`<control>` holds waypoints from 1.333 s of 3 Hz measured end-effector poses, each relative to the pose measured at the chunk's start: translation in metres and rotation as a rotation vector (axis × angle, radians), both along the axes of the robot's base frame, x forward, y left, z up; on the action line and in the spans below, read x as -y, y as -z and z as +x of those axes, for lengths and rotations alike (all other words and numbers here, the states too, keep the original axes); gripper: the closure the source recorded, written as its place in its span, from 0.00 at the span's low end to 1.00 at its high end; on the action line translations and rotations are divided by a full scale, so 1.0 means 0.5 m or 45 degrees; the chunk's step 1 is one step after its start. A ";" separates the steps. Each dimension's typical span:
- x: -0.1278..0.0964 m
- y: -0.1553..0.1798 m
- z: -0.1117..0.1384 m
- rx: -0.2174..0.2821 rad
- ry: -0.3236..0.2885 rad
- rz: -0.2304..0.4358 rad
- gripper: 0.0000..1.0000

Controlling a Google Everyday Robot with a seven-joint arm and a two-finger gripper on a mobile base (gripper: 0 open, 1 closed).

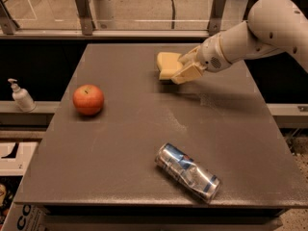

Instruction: Pick sponge

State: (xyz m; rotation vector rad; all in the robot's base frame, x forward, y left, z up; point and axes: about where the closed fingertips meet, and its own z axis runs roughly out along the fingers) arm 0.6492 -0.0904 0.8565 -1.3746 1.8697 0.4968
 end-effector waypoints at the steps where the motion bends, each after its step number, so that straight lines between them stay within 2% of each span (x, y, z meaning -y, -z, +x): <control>1: 0.005 -0.037 -0.014 0.015 -0.030 0.047 1.00; 2: 0.016 -0.091 -0.038 0.022 -0.083 0.131 1.00; 3: -0.026 -0.129 -0.055 0.055 -0.139 0.185 1.00; 4: -0.026 -0.129 -0.055 0.055 -0.140 0.185 1.00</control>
Offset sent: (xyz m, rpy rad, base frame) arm -0.0362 -0.0221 0.0868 0.1941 -0.0299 0.1130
